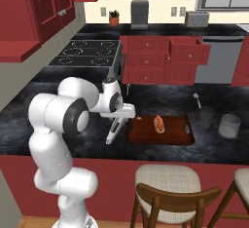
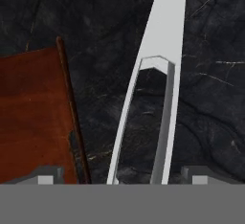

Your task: Take the tongs from the drawer on the left and place them on the dining counter next to the tray containing the hot dog.

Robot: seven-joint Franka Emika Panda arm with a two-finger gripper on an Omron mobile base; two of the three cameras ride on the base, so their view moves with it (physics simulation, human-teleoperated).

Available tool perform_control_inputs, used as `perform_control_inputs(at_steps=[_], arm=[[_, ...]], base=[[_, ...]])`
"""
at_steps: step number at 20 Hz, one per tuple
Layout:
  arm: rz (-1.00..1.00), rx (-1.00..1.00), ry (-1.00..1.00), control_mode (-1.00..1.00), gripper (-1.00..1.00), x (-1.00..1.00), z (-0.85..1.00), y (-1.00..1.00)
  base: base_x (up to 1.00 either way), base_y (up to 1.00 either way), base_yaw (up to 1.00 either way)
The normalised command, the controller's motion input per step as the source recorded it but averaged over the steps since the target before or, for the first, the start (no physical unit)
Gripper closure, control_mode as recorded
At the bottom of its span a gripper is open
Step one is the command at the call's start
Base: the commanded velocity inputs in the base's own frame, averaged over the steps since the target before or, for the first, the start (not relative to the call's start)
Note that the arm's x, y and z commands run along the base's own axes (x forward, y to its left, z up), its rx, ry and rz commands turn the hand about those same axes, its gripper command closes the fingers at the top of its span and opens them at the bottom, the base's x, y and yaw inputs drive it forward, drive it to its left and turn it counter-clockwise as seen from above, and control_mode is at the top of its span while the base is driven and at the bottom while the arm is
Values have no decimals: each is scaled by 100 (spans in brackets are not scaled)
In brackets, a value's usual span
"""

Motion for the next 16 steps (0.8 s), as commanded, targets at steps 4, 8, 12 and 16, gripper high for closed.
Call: perform_control_inputs(at_steps=[4,8,12,16], arm=[[0,0,-6,-100,-100,-5,47,-10],[0,0,-7,-100,-100,-7,57,-5],[3,0,-5,-100,-100,-18,56,-6],[2,0,-9,-100,-100,-28,45,-9]], base=[[0,0,0],[0,0,0],[0,0,0],[0,0,0]])
